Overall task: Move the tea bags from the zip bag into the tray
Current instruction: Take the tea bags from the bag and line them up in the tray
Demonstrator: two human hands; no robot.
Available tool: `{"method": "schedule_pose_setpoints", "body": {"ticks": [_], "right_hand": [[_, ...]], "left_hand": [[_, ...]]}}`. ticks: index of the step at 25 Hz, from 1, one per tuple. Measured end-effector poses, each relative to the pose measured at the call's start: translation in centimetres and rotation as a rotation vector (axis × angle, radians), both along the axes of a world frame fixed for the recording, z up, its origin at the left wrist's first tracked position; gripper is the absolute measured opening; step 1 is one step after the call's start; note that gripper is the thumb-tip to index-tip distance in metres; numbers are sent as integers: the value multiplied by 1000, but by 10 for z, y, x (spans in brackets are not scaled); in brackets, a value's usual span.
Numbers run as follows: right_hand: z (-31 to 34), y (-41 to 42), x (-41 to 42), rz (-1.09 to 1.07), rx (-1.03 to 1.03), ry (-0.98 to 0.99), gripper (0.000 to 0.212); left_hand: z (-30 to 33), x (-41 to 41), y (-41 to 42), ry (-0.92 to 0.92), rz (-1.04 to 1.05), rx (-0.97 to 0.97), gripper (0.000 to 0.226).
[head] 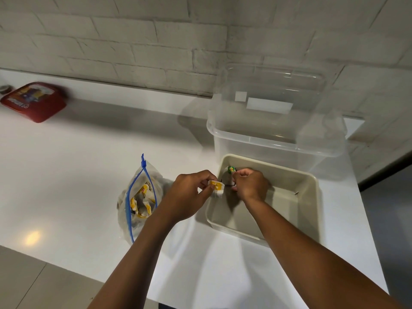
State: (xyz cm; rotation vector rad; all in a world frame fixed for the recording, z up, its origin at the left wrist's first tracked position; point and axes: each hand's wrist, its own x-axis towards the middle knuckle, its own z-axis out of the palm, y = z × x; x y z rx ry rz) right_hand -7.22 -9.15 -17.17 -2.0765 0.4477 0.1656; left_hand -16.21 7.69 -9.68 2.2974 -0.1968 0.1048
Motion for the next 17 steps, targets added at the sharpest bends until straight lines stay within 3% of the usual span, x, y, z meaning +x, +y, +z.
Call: {"method": "schedule_pose_setpoints", "body": {"ticks": [17], "right_hand": [[20,-5,-5,35,114,50,23]], "left_hand": [[1,-1,0,44,5,137,8]]}}
